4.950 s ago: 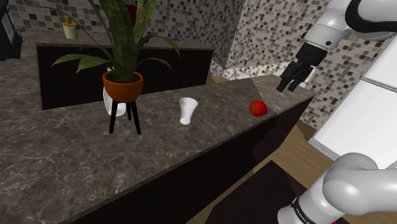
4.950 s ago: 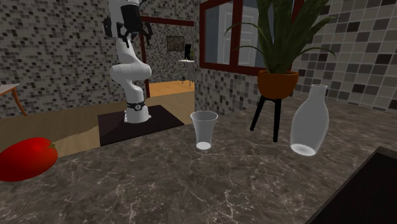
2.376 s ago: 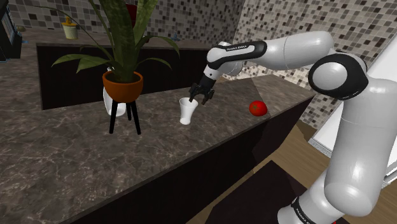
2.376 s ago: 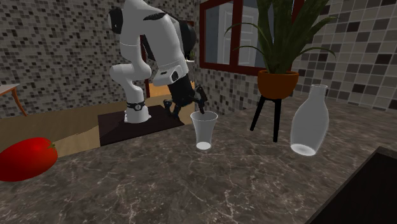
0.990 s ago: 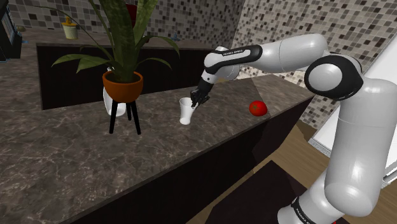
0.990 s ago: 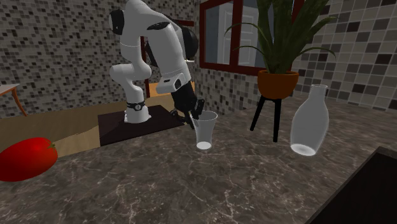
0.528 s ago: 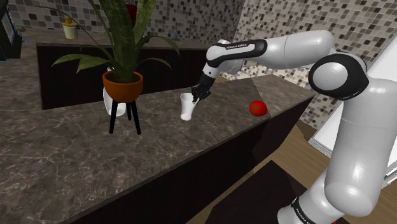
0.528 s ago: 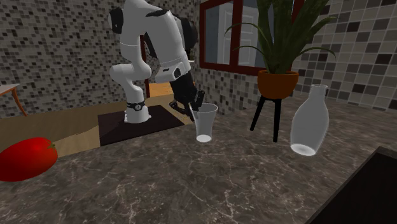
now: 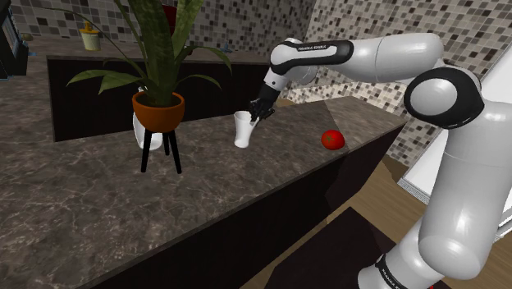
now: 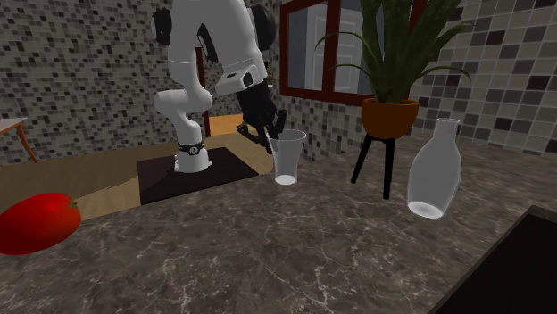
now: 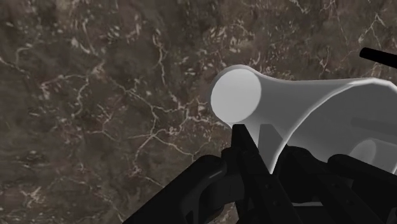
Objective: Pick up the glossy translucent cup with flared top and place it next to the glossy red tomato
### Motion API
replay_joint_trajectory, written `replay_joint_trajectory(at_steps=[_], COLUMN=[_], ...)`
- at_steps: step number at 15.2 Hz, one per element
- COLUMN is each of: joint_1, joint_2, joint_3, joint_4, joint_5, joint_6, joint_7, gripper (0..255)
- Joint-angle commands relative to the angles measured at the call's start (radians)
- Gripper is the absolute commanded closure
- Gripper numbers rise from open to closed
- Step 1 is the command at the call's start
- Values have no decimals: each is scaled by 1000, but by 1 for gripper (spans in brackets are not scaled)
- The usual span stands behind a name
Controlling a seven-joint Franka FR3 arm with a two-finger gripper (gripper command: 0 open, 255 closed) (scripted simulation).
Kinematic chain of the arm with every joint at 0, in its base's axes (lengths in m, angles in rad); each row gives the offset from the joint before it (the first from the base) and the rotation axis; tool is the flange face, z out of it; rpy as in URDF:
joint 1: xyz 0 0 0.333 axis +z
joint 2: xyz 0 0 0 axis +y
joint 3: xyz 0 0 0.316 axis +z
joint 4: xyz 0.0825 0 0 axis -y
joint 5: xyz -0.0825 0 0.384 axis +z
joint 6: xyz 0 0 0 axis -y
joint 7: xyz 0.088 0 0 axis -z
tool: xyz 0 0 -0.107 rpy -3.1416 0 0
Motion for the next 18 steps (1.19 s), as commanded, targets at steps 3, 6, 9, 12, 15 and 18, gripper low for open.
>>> replay_joint_trajectory(at_steps=[3,6,9,12,15,18], joint_1=[-1,-2,-4,-5,-6,-8], joint_2=[-7,-13,-17,-18,-18,-15], joint_3=[-2,-3,-4,-4,-5,-5], joint_4=[41,72,106,143,183,227], joint_5=[-6,-11,-14,-18,-21,-23], joint_6=[-46,-82,-118,-155,-194,-233], joint_7=[14,26,37,48,59,71], gripper=[255,255,255,255,255,255])
